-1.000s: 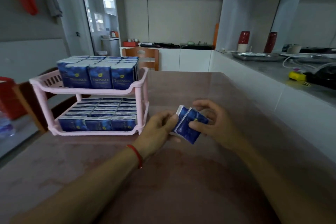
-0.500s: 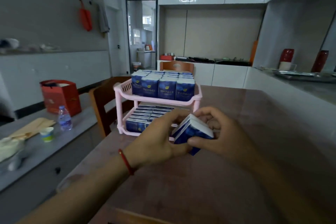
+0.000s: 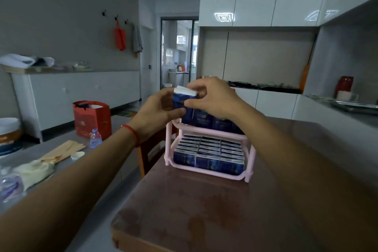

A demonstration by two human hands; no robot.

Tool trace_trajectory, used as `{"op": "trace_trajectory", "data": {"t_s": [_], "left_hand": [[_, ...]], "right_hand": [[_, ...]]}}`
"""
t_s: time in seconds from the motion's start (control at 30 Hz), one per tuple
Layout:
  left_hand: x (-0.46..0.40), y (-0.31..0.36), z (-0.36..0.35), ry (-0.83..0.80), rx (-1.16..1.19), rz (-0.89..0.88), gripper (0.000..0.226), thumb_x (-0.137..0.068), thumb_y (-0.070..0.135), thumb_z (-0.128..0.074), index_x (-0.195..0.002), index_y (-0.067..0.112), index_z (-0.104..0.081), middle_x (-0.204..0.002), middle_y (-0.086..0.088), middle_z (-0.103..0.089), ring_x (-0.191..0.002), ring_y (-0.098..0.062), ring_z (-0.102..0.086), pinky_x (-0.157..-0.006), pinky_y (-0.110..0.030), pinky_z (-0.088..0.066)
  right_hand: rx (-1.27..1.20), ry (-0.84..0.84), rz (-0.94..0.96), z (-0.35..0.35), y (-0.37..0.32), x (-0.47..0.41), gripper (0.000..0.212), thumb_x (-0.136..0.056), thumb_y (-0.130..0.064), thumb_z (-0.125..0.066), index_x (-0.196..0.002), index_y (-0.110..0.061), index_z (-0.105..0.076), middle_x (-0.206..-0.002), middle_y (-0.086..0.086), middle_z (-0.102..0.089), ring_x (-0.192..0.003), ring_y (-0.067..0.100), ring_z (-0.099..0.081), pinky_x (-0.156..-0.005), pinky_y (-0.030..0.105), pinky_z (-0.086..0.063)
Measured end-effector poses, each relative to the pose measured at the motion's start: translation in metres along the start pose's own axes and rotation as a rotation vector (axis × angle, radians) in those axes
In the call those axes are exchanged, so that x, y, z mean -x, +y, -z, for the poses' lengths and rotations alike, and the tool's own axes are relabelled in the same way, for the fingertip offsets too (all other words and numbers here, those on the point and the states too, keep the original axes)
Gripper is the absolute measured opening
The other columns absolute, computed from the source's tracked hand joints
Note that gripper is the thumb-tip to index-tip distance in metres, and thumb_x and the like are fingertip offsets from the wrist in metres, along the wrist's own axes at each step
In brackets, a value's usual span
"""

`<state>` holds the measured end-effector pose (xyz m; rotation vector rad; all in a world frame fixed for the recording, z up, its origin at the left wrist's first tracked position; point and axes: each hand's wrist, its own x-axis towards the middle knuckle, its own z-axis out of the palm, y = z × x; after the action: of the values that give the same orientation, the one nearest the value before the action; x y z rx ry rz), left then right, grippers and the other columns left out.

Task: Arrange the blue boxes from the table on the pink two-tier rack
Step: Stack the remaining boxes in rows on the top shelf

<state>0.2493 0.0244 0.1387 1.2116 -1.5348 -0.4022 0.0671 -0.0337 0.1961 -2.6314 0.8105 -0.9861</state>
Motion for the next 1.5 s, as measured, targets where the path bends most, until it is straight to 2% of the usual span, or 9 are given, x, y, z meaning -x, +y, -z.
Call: {"op": "trace_trajectory", "data": {"t_s": [0.13,0.23,0.37,0.6,0.87,0.97,1.1,1.27,1.5], "left_hand": [[-0.020,-0.009,-0.001,-0.021,-0.176,0.043,0.040,-0.090,0.010,-0.071,-0.126,0.018,-0.056,-0.103,0.016,-0.063,-0.090,0.014,-0.063,-0.068,-0.002,-0.048],[-0.038,-0.020,-0.004,-0.024,-0.366,0.079,0.040,-0.086,0.022,-0.075,-0.122,0.020,-0.057,-0.101,0.011,-0.063,-0.098,-0.008,-0.062,-0.077,-0.018,-0.048],[-0.053,-0.035,-0.010,-0.100,-0.543,0.144,0.039,-0.082,0.032,-0.076,-0.116,0.022,-0.062,-0.107,0.002,-0.067,-0.099,-0.017,-0.063,-0.092,-0.042,-0.054],[-0.054,-0.051,-0.024,-0.088,-0.556,0.189,0.027,-0.089,0.029,-0.072,-0.110,0.014,-0.065,-0.100,-0.005,-0.069,-0.080,-0.009,-0.058,-0.063,-0.019,-0.042],[-0.053,-0.055,-0.021,-0.181,-0.349,0.186,0.051,-0.090,0.021,-0.071,-0.138,0.017,-0.052,-0.132,-0.004,-0.063,-0.121,-0.022,-0.058,-0.106,-0.041,-0.047],[-0.053,-0.054,-0.020,-0.192,-0.348,0.197,0.055,-0.088,0.022,-0.072,-0.139,0.020,-0.050,-0.134,-0.003,-0.062,-0.123,-0.023,-0.057,-0.107,-0.043,-0.047],[-0.054,-0.054,-0.018,-0.189,-0.353,0.208,0.056,-0.087,0.025,-0.074,-0.138,0.023,-0.050,-0.133,-0.002,-0.062,-0.123,-0.022,-0.057,-0.107,-0.045,-0.046],[-0.051,-0.052,-0.016,-0.194,-0.290,0.191,0.069,-0.086,0.020,-0.076,-0.146,0.024,-0.041,-0.140,-0.001,-0.058,-0.128,-0.020,-0.053,-0.108,-0.042,-0.044],[-0.042,-0.050,-0.015,-0.159,-0.249,0.188,0.080,-0.084,0.018,-0.077,-0.151,0.025,-0.034,-0.148,-0.001,-0.051,-0.136,-0.022,-0.047,-0.108,-0.046,-0.042]], "right_hand": [[0.100,-0.083,-0.067,-0.012,0.007,-0.028,0.037,-0.084,-0.029,-0.077,-0.119,-0.020,-0.068,-0.109,-0.003,-0.067,-0.093,0.010,-0.061,-0.070,0.024,-0.048],[0.115,-0.042,-0.093,-0.023,0.017,-0.031,0.038,-0.085,-0.027,-0.077,-0.121,-0.019,-0.067,-0.113,-0.001,-0.067,-0.088,0.008,-0.056,-0.065,0.020,-0.040],[0.353,-0.009,-0.133,-0.041,0.030,-0.029,0.042,-0.086,-0.037,-0.074,-0.125,-0.025,-0.067,-0.123,0.002,-0.062,-0.121,0.026,-0.044,-0.092,0.042,-0.038],[0.514,0.063,-0.106,-0.051,0.042,-0.015,0.056,-0.090,-0.049,-0.061,-0.142,-0.030,-0.049,-0.145,0.001,-0.045,-0.135,0.024,-0.035,-0.107,0.048,-0.027],[0.231,0.033,-0.257,0.023,0.095,0.032,0.046,-0.097,-0.035,-0.057,-0.141,-0.023,-0.047,-0.143,-0.001,-0.047,-0.123,0.017,-0.045,-0.106,0.043,-0.040],[0.067,-0.142,-0.307,0.032,0.116,0.049,0.060,-0.096,-0.031,-0.063,-0.150,-0.021,-0.036,-0.139,-0.008,-0.041,-0.120,0.009,-0.042,-0.097,0.027,-0.042],[0.039,-0.091,-0.295,0.028,0.133,0.051,0.063,-0.094,-0.033,-0.066,-0.149,-0.022,-0.037,-0.136,-0.007,-0.048,-0.118,0.010,-0.050,-0.090,0.022,-0.047],[0.023,-0.092,-0.266,0.027,0.140,0.048,0.066,-0.090,-0.038,-0.071,-0.147,-0.022,-0.042,-0.140,-0.002,-0.052,-0.121,0.015,-0.055,-0.098,0.038,-0.054],[-0.016,-0.055,-0.228,0.028,0.137,0.054,0.067,-0.085,-0.034,-0.077,-0.143,-0.024,-0.043,-0.138,-0.006,-0.050,-0.123,0.012,-0.053,-0.103,0.035,-0.049]]}}
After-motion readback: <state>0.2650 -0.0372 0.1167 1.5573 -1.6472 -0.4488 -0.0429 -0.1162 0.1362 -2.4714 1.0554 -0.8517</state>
